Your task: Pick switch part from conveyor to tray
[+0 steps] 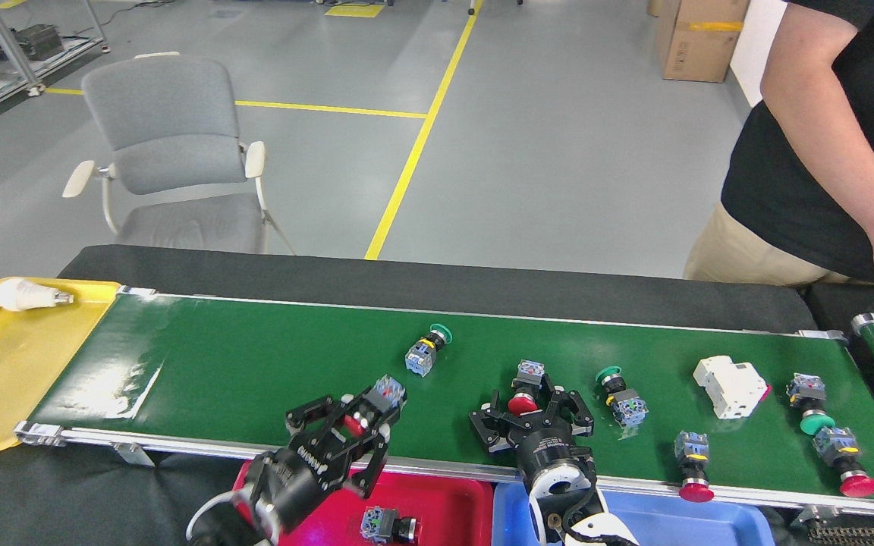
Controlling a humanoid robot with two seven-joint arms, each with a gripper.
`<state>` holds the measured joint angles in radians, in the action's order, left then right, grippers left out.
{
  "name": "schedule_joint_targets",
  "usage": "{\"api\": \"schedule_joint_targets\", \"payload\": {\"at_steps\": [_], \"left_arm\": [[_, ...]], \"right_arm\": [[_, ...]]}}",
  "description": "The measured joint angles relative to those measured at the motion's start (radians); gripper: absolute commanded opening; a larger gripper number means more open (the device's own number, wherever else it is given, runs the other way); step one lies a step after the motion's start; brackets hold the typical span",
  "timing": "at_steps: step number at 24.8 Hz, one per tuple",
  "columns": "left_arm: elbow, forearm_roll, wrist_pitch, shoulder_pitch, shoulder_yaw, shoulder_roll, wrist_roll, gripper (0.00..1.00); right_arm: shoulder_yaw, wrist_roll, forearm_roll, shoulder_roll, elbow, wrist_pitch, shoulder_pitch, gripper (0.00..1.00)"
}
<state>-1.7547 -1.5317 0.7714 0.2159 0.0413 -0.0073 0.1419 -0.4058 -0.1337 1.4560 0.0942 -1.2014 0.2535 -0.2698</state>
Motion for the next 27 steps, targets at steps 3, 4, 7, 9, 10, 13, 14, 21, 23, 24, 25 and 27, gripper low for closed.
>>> {"api": "schedule_joint_targets", "payload": {"at_steps": [3,4,7,9,10,13,14,21,23,24,25,27], "left_arm": [[-0.008,0.013,0.008,0.030,0.034,-0.007,0.001,0.98],[-0.009,0.014,0.009,0.032,0.063,-0.014,0.002,0.98],[-0.011,0.015,0.009,0.033,0.166,-0.048,0.004,0.98],[-0.011,0.015,0.009,0.026,0.241,-0.056,-0.005,0.98],[-0.011,0.015,0.013,0.021,0.278,-0.056,-0.017,0.98],[-0.011,0.014,-0.058,0.019,0.359,-0.050,-0.089,0.98],[-0.011,0.013,-0.082,0.020,0.378,-0.044,-0.111,0.98],[0.012,0.010,-0.121,0.026,0.401,-0.002,-0.172,0.99],[0.029,0.009,-0.121,0.026,0.401,-0.002,-0.174,0.99],[0.048,0.005,-0.121,0.023,0.401,-0.002,-0.175,0.99],[0.066,-0.002,-0.122,0.019,0.401,-0.001,-0.173,0.99],[0.100,-0.021,-0.127,0.003,0.403,0.022,-0.159,0.99]], "right_arm": [[-0.019,0.018,0.000,-0.011,-0.029,-0.014,0.005,0.02],[-0.039,0.021,0.000,-0.019,-0.056,-0.042,0.014,0.02],[-0.085,0.028,-0.001,-0.074,-0.189,-0.197,0.080,0.02],[-0.089,0.030,-0.001,-0.105,-0.281,-0.343,0.149,0.14],[-0.090,0.031,-0.001,-0.112,-0.321,-0.430,0.181,0.48],[-0.095,0.032,0.001,-0.116,-0.368,-0.615,0.238,1.00],[-0.095,0.032,0.002,-0.116,-0.370,-0.656,0.240,1.00],[-0.053,0.033,-0.018,-0.118,-0.412,-0.748,0.240,1.00],[0.042,0.033,-0.040,-0.128,-0.435,-0.750,0.253,1.00],[0.108,0.033,-0.058,-0.127,-0.451,-0.753,0.276,1.00],[0.164,0.033,-0.072,-0.119,-0.463,-0.746,0.303,1.00],[0.292,0.038,-0.093,-0.079,-0.494,-0.729,0.373,1.00]]}}
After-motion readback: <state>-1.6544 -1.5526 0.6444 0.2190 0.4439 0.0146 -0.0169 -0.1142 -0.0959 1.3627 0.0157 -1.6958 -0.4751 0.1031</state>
